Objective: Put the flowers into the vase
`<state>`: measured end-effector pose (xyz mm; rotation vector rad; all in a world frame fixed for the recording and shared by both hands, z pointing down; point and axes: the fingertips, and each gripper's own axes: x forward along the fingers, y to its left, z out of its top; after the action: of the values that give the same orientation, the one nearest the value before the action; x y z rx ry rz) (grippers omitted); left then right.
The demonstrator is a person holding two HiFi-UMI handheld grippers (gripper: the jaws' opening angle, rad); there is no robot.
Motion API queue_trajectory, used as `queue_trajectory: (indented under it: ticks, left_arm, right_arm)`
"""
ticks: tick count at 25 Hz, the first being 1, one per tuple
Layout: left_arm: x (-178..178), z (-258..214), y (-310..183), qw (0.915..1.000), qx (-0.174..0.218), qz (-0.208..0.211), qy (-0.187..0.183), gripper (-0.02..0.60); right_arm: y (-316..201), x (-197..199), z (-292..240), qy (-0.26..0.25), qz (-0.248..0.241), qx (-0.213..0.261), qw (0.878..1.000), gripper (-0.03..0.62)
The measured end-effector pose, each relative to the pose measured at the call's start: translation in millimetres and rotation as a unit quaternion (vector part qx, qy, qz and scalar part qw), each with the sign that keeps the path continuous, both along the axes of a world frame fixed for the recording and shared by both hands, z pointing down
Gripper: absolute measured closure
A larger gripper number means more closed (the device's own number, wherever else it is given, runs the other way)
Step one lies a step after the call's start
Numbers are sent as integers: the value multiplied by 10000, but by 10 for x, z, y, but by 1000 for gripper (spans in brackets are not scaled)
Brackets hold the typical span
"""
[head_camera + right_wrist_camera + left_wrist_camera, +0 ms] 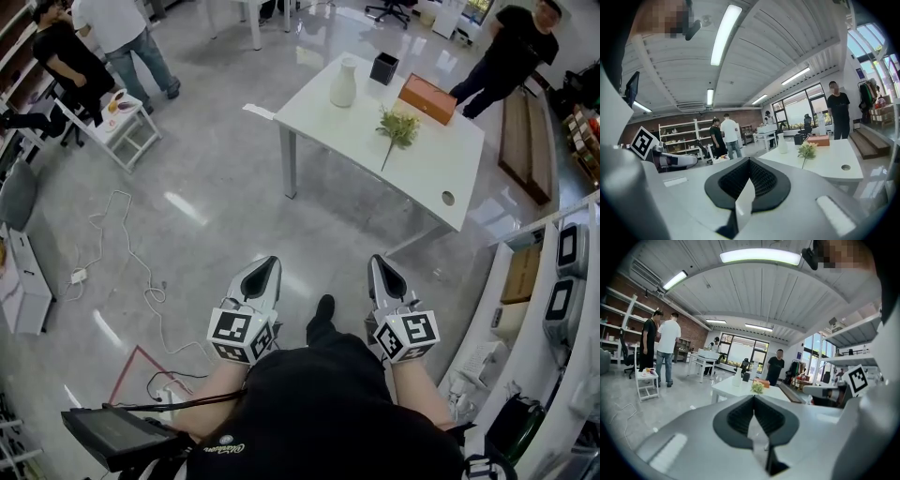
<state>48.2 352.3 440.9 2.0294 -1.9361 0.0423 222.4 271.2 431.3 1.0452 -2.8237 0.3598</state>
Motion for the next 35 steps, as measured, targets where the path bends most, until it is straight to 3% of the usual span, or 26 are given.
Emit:
queue_trajectory:
  ticks: [8, 16, 22, 29, 35]
  left_arm:
    - [-25, -183, -1264, 9997, 138, -213, -51, 575]
    - [-327, -129, -1941, 9992, 117, -392, 0, 575]
    - [-851, -83, -2613, 9995, 176, -245, 21, 575]
    - [-1728, -176, -3421, 9999, 142, 77, -18, 575]
    - [-2301, -210, -3912, 9992, 33, 409, -15, 575]
  right_arm:
    - [-1300, -103, -148, -29, -304, 96, 9995, 595]
    - [-2070, -456, -118, -51, -446, 87, 9990, 595]
    - [-2684, -934, -30, -4, -268, 44, 9996, 595]
    - [-3427, -1795, -156, 12, 12, 82, 10000, 595]
    - [-3763, -2421, -232, 32, 226, 58, 9997, 595]
